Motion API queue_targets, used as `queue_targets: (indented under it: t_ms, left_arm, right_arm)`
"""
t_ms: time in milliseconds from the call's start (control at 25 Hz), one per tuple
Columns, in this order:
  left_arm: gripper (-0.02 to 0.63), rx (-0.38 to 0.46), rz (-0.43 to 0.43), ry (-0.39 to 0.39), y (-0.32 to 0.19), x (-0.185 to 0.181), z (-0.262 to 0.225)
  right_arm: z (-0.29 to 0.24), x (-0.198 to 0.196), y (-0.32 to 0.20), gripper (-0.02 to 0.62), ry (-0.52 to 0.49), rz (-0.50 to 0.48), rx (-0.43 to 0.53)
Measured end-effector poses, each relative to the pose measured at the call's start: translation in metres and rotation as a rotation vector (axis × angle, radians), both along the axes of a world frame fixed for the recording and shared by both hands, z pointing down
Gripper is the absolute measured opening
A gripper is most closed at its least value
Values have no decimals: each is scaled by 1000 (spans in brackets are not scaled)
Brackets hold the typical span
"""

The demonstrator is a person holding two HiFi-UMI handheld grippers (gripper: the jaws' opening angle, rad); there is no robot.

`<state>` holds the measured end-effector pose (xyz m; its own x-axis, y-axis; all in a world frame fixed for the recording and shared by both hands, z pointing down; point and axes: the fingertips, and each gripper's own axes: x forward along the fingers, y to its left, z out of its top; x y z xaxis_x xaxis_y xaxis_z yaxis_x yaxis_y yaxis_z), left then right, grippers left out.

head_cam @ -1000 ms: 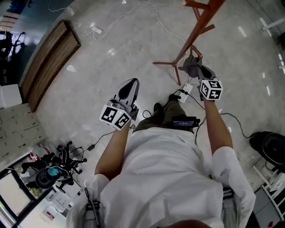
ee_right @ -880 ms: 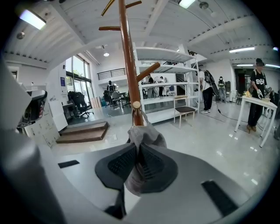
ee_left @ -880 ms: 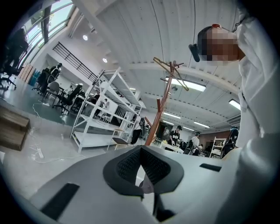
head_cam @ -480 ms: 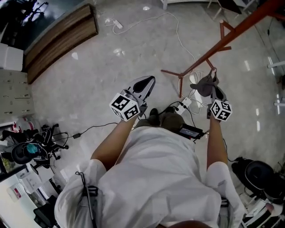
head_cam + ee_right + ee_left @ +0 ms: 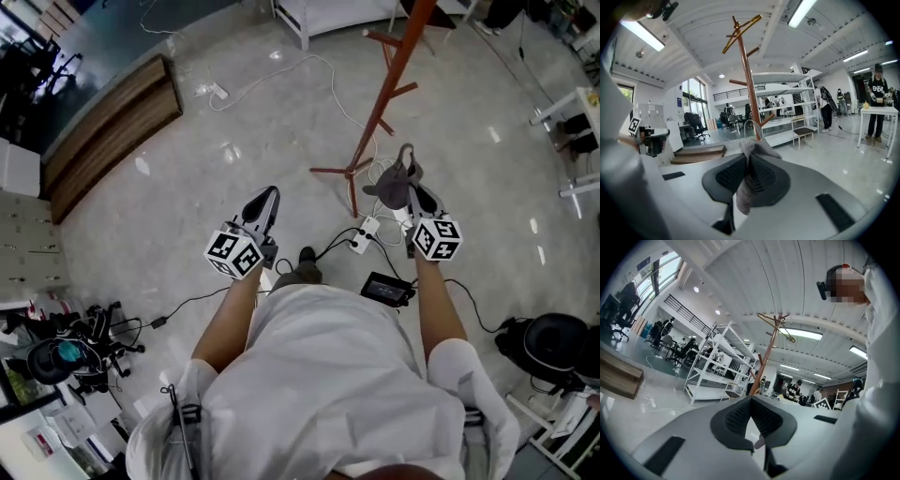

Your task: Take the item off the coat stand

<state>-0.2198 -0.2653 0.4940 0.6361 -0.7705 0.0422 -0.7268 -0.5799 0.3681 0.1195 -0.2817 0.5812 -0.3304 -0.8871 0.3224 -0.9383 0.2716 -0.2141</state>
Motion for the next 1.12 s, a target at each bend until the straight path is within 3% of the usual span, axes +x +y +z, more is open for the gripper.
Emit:
queue_targets:
  t_ms: [360, 640, 840, 1120]
  left_arm:
    - [9, 31, 31, 7, 92, 75, -18]
    - [9, 23, 31, -30, 164, 91, -31]
    - [9, 29, 36, -61, 179, 98, -45]
    - [9, 63, 118, -56, 200, 95, -75]
  right_arm:
    - [-72, 19, 110, 34, -41, -77, 119]
    - [-111, 31, 208, 34, -29, -108, 161]
    - [-137, 38, 237, 34, -31, -89, 209]
    - [-168, 23, 268, 34, -45, -55, 250]
